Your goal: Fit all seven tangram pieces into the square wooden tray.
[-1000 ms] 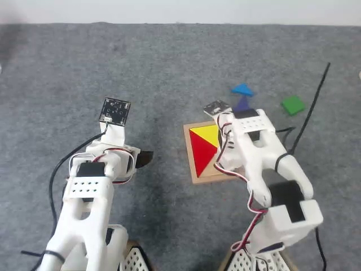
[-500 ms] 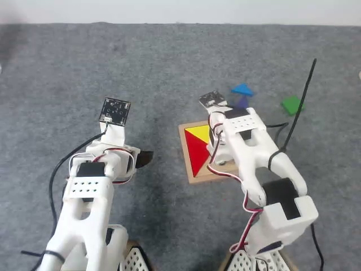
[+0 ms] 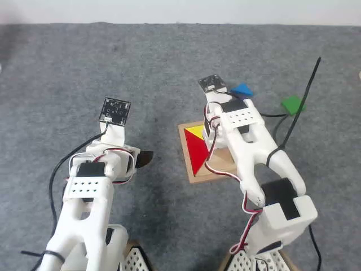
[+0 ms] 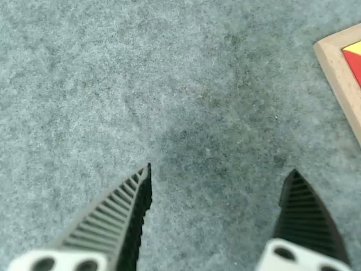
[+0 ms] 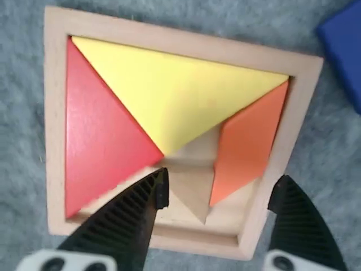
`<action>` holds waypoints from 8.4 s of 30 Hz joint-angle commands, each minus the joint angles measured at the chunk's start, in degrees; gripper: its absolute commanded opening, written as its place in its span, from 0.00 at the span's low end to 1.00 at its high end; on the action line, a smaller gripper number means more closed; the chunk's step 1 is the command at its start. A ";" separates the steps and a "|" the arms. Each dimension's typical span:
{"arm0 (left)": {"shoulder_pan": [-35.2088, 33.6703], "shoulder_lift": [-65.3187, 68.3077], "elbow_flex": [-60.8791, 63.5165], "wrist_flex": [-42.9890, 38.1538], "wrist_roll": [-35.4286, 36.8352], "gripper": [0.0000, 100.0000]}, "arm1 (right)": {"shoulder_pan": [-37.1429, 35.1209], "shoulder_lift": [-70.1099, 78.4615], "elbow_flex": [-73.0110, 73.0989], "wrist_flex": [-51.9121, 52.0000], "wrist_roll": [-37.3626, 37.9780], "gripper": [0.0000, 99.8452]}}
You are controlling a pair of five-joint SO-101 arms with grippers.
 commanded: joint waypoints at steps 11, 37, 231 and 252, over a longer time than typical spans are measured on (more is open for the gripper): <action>-0.18 -1.41 -0.31 -1.23 -0.44 0.35 | 5.67 -5.23 4.66 0.66 3.43 0.30; -0.18 -1.41 -0.31 -1.23 -0.44 0.35 | 4.00 -5.67 10.90 -3.47 6.07 0.30; 6.77 25.49 -27.74 2.73 12.04 0.35 | 12.26 2.33 2.73 3.38 10.29 0.30; 4.75 24.88 -29.93 2.81 11.60 0.35 | 12.18 -20.53 10.02 0.66 4.75 0.30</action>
